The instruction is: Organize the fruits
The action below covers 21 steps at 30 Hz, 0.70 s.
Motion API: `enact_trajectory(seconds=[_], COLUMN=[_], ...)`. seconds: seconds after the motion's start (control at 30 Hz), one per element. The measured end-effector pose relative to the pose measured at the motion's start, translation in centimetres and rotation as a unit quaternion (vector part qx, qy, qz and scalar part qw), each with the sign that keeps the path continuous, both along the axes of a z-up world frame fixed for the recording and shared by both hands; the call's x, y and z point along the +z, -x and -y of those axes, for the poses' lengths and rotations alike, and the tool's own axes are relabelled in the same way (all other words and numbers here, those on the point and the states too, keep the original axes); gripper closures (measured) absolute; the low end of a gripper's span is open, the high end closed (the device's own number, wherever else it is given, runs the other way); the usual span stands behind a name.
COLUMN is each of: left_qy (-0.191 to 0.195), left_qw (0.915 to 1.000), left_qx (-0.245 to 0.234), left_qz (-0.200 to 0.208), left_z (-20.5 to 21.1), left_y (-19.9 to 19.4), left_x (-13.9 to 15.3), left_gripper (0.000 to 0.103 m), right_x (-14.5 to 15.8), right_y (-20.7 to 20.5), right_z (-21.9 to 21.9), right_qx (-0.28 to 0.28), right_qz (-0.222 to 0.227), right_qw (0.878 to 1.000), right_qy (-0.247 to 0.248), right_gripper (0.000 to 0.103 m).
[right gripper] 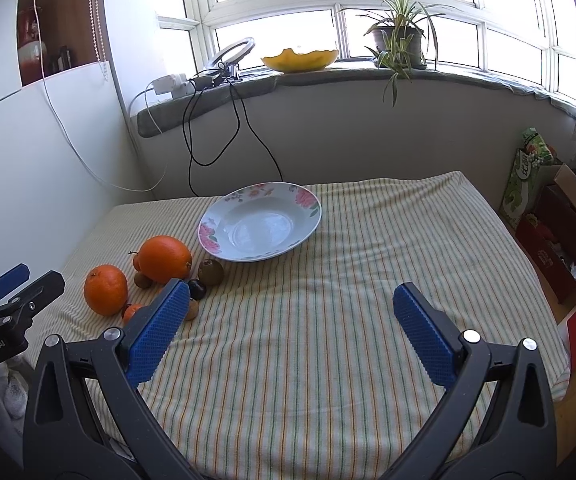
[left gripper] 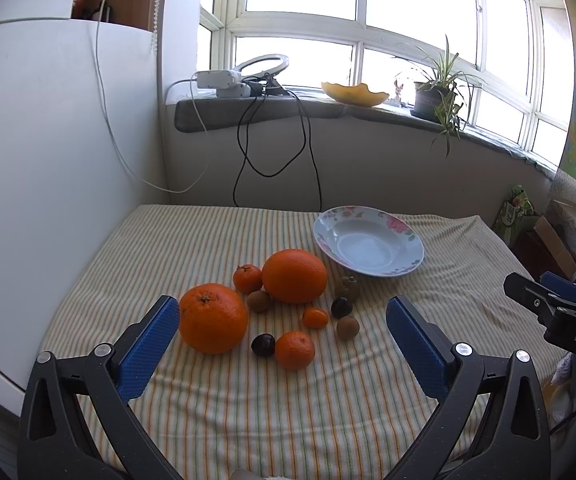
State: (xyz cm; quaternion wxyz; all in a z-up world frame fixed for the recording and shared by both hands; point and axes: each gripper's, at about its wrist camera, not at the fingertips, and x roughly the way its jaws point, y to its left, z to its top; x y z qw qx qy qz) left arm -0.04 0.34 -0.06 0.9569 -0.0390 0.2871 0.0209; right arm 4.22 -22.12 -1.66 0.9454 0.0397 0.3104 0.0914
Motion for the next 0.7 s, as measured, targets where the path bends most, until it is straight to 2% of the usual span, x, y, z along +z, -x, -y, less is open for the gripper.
enact_trajectory(seconds=[0.7], left_qy=[0.004], left_qw=[1.0000], left_qx=[0.001], left_qz=[-0.008], left_z=[-0.73], left_y=[-0.65], left_x=[-0.50], left_gripper=[0.000], right_x=[-0.20], right_y=[-0.34], right_z=[-0.87], right_qx=[0.014], right_qz=[-0.003], right_qw=[1.000], right_qy=[-0.001], right_gripper=[0.000])
